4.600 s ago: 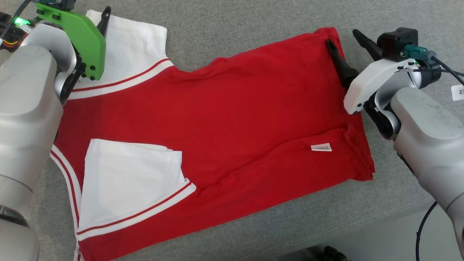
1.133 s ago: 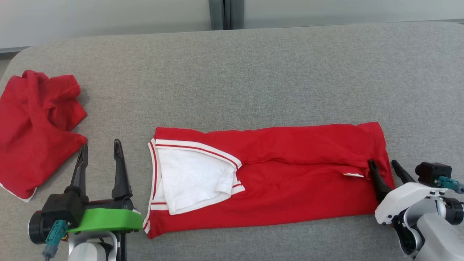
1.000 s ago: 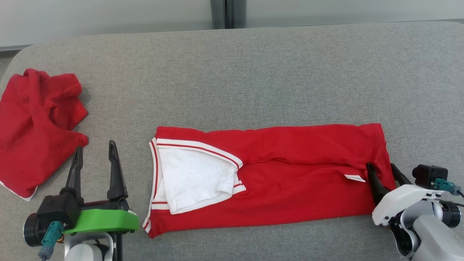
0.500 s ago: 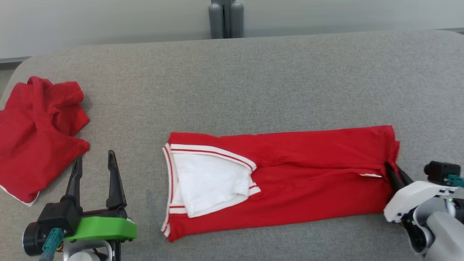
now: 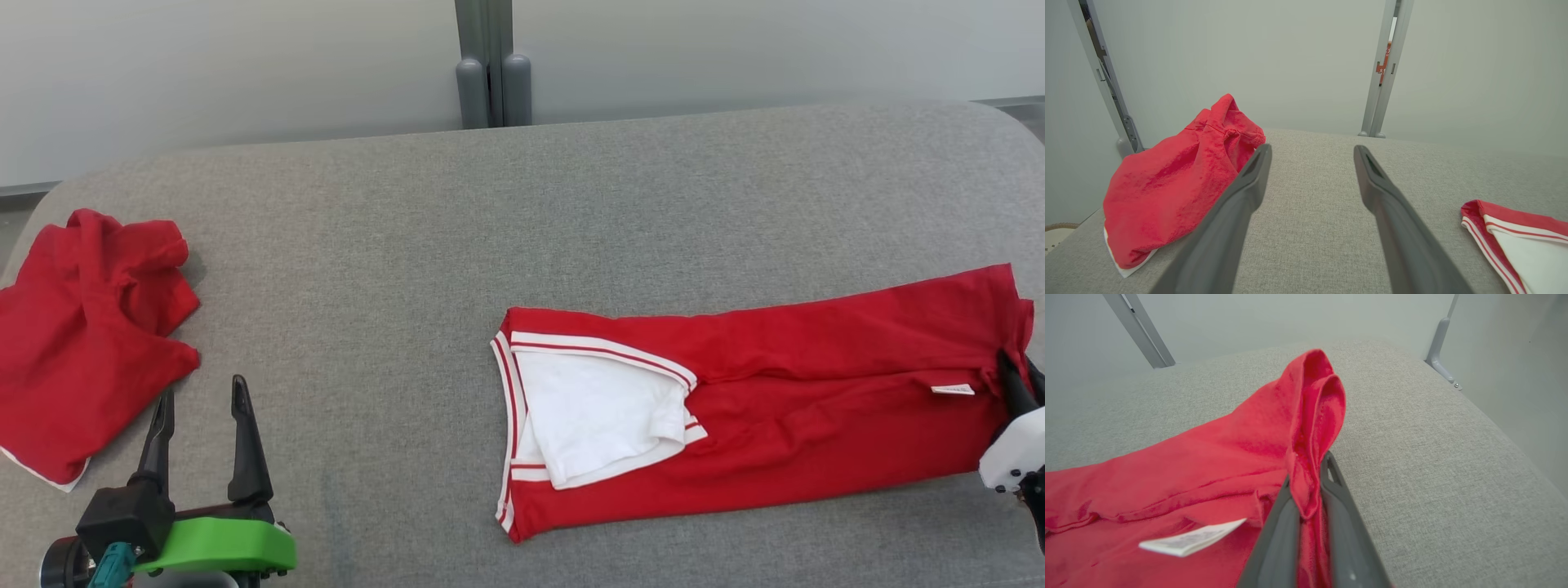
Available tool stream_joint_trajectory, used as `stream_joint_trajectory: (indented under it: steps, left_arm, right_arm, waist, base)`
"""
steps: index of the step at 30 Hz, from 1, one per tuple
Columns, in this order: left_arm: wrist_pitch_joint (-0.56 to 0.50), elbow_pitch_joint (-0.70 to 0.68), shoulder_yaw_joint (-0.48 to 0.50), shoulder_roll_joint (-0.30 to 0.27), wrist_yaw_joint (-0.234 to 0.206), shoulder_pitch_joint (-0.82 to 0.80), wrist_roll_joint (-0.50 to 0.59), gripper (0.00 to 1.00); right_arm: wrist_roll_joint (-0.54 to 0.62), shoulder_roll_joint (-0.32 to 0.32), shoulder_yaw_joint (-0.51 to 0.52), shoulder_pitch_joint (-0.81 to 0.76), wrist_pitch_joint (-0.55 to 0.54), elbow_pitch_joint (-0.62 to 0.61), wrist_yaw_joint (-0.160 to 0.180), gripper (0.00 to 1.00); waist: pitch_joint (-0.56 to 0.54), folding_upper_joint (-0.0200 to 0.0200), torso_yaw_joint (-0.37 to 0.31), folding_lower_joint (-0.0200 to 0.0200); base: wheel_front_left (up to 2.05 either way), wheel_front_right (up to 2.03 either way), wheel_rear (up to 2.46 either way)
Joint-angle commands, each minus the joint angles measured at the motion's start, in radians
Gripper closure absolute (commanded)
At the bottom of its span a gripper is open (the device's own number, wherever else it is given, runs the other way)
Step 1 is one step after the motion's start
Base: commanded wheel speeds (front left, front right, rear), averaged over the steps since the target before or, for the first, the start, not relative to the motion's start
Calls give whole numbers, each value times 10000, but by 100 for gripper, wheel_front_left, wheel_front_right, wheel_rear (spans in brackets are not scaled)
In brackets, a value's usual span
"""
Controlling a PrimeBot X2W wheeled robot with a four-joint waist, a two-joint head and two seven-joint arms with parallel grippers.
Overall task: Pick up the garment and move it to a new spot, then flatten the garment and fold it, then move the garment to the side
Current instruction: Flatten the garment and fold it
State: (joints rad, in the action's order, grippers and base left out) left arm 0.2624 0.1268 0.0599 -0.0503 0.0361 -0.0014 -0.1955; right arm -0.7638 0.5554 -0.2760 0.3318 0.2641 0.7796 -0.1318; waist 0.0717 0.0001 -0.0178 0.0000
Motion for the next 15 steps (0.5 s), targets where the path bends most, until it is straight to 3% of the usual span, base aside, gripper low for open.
stream_joint_trajectory:
  steps: [1,15]
  left_arm:
    - [32,-6,23,-9,11,172,11,0]
    - [32,221,-94,-10,54,321,-89,0]
  right_arm:
    - [142,-46,-43,-81,4,-143,21,100]
    - [930,-1643,-1413,-200,-16,-2151,18,100]
  waist:
    - [-71,-1,-66,0]
    - [-439,-1,-2,0]
  base:
    - [0,0,0]
    - [0,0,0]
